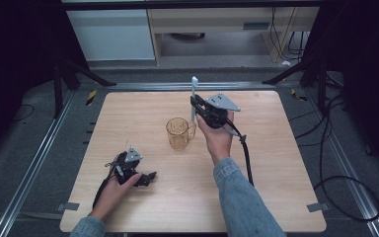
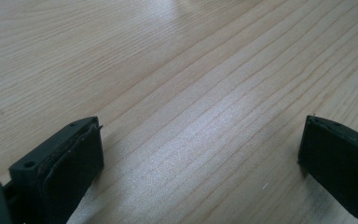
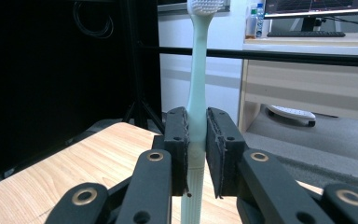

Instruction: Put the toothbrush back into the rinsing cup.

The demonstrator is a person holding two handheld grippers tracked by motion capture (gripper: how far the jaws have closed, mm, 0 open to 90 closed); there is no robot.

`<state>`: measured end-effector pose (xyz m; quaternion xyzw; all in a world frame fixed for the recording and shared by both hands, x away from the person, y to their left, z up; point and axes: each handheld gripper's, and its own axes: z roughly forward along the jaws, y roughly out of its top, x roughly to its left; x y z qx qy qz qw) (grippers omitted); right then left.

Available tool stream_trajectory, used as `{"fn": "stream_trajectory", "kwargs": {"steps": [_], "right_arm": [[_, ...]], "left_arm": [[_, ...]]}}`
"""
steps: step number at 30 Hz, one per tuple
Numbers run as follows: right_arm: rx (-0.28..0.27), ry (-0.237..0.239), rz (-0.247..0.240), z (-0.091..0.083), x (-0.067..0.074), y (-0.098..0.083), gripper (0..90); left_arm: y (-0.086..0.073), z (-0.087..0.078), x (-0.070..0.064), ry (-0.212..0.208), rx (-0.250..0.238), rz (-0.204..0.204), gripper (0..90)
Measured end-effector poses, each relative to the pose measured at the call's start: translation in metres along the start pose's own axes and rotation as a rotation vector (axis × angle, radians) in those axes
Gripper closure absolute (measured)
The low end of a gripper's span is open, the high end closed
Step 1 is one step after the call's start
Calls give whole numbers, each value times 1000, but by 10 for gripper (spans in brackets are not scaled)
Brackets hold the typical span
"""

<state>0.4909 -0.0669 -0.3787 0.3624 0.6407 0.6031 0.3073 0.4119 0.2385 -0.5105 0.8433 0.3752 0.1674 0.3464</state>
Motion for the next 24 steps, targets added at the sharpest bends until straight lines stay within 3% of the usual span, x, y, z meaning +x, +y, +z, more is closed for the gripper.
{"fn": "stream_trajectory", "kwargs": {"steps": [24], "right_arm": [[3, 1, 1, 11, 2, -24, 791]], "left_arm": [[0, 0, 0, 0, -1, -2, 0]]}}
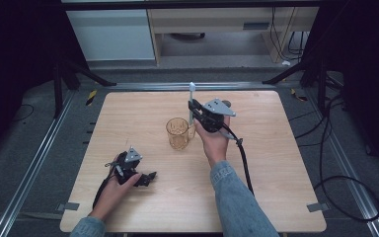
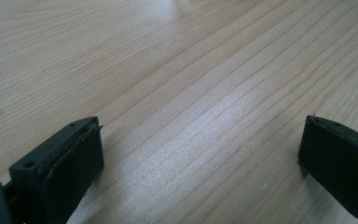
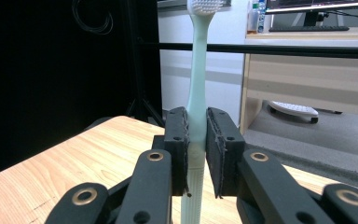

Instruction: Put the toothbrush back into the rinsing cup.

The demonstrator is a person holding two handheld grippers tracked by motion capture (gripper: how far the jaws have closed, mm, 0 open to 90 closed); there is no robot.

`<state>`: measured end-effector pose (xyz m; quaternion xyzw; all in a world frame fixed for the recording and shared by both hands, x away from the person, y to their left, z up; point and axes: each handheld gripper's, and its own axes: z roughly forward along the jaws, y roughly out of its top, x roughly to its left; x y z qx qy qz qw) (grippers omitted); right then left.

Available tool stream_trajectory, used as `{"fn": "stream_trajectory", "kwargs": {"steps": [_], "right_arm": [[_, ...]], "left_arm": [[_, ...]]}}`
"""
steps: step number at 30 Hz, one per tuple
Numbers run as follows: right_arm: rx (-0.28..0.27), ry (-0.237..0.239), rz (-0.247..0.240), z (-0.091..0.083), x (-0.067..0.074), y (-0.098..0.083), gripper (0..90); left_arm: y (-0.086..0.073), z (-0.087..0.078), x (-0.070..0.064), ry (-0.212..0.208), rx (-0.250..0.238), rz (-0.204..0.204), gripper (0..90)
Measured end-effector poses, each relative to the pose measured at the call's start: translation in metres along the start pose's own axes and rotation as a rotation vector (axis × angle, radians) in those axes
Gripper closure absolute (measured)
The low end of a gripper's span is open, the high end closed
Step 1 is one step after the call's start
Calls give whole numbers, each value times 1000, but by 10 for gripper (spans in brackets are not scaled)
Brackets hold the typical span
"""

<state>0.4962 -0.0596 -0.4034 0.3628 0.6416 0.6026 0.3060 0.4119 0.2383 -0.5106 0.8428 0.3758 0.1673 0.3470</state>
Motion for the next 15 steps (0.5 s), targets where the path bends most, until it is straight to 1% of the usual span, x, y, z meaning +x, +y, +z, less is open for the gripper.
{"fn": "stream_trajectory", "kwargs": {"steps": [1, 11, 13, 15], "right_arm": [[1, 1, 6, 0, -1, -1, 791], [16, 4, 3, 3, -1, -9, 791], [21, 5, -4, 4, -2, -12, 791], [26, 1, 6, 4, -2, -15, 791]], "left_arm": [[0, 0, 0, 0, 1, 1, 0], [0, 0, 0, 0, -1, 0, 0], [0, 0, 0, 0, -1, 0, 0], [0, 0, 0, 0, -1, 0, 0]]}}
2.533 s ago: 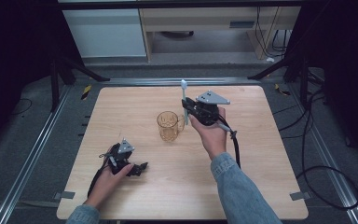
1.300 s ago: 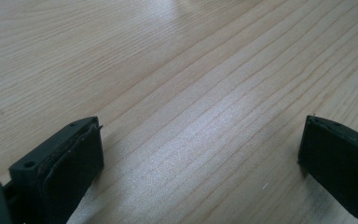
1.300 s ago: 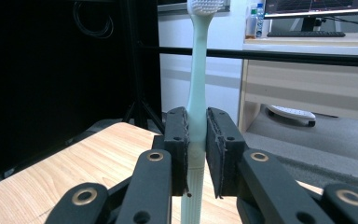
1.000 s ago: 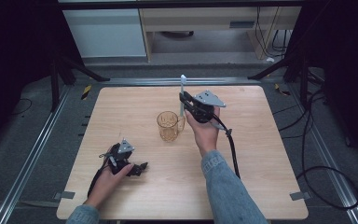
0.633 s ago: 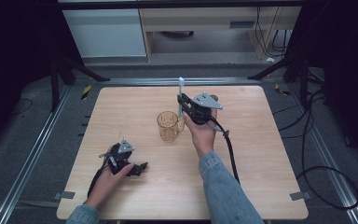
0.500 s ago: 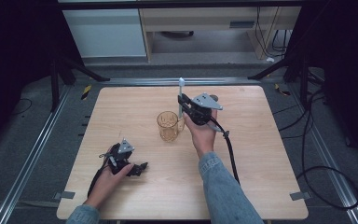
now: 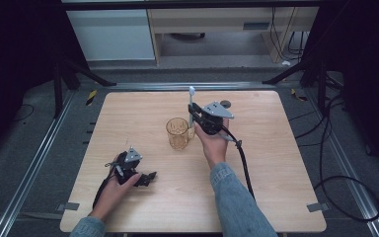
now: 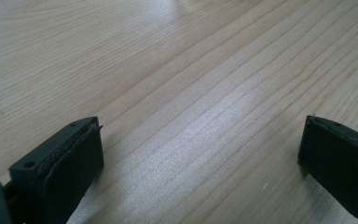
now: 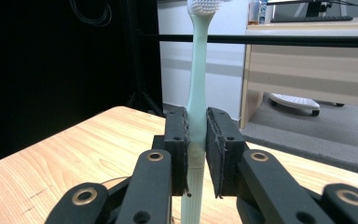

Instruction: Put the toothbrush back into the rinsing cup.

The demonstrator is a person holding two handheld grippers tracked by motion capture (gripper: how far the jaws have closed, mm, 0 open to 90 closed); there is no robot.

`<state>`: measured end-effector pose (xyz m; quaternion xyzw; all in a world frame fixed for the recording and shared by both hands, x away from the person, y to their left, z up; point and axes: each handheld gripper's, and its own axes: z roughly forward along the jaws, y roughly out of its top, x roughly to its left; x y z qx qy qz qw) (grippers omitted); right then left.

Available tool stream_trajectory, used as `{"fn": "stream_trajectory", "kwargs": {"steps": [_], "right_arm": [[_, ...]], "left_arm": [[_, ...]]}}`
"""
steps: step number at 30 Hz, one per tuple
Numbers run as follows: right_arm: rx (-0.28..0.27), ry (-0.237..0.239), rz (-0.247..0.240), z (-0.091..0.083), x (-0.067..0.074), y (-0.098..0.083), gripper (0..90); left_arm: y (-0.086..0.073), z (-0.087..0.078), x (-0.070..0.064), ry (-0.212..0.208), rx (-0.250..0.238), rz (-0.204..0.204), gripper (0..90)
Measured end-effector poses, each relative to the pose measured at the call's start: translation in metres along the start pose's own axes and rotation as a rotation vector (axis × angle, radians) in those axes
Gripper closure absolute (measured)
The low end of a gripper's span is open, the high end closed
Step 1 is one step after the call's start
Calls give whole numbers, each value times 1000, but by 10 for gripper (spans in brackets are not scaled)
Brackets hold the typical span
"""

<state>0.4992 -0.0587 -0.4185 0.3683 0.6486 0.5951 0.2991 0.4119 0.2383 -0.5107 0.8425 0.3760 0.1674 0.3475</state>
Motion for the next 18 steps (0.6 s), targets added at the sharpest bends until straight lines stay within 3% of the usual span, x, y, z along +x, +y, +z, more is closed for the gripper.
{"fn": "stream_trajectory", "kwargs": {"steps": [18], "right_arm": [[28, 1, 10, 4, -1, -20, 791]], "left_arm": [[0, 0, 0, 0, 1, 1, 0]]}}
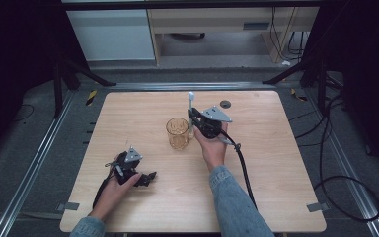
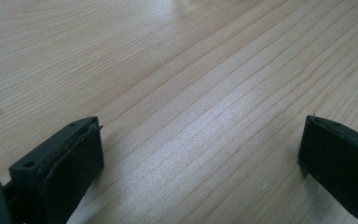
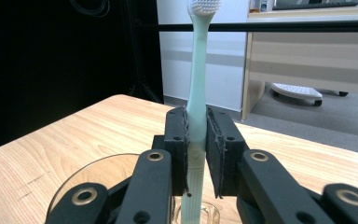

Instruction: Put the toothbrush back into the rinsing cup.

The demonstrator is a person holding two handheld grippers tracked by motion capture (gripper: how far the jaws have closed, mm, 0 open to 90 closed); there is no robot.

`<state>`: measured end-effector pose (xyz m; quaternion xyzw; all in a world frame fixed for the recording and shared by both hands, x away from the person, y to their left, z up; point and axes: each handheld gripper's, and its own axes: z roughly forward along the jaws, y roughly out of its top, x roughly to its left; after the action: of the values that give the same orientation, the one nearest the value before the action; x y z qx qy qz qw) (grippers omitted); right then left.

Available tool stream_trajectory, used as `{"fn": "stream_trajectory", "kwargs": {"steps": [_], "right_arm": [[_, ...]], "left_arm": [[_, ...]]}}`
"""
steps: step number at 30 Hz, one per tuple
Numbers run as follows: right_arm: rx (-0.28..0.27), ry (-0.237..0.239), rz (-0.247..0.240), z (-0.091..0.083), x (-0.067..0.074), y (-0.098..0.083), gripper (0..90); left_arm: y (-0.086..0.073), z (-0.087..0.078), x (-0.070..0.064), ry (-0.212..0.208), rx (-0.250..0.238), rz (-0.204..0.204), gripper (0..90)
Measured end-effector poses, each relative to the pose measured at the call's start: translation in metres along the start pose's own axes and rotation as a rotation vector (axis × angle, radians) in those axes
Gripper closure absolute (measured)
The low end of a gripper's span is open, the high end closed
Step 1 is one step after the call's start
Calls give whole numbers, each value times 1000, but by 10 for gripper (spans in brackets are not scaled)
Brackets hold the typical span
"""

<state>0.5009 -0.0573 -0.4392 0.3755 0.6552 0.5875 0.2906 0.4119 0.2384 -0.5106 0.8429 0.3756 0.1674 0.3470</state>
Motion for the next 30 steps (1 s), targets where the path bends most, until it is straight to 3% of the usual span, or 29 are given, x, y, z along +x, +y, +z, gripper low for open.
{"fn": "stream_trajectory", "kwargs": {"steps": [30], "right_arm": [[12, 3, -13, 2, -1, -13, 791]], "left_arm": [[0, 0, 0, 0, 1, 2, 0]]}}
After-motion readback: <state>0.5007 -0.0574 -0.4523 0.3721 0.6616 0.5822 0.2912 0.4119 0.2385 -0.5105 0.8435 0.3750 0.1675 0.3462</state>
